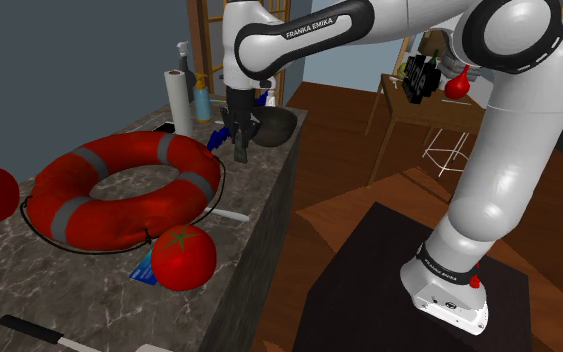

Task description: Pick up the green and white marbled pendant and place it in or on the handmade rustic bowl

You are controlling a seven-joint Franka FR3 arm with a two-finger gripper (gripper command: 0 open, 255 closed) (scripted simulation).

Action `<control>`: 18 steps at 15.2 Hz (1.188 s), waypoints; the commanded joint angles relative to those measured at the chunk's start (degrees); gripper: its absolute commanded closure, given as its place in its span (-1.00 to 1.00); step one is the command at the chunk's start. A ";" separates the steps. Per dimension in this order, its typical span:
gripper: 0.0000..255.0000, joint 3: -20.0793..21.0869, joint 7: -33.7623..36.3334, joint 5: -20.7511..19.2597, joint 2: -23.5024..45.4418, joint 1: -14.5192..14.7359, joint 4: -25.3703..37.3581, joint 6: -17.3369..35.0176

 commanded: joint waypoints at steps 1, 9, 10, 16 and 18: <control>1.00 0.00 0.00 0.00 0.02 0.00 -0.01 0.00; 1.00 0.15 -0.30 0.52 -0.85 -0.06 2.81 -3.58; 1.00 0.17 -0.35 0.60 -0.99 -0.06 3.42 -4.31; 1.00 0.31 -0.52 0.92 -1.51 0.00 7.42 -8.77; 1.00 0.35 -0.54 0.97 -1.57 0.05 8.89 -10.29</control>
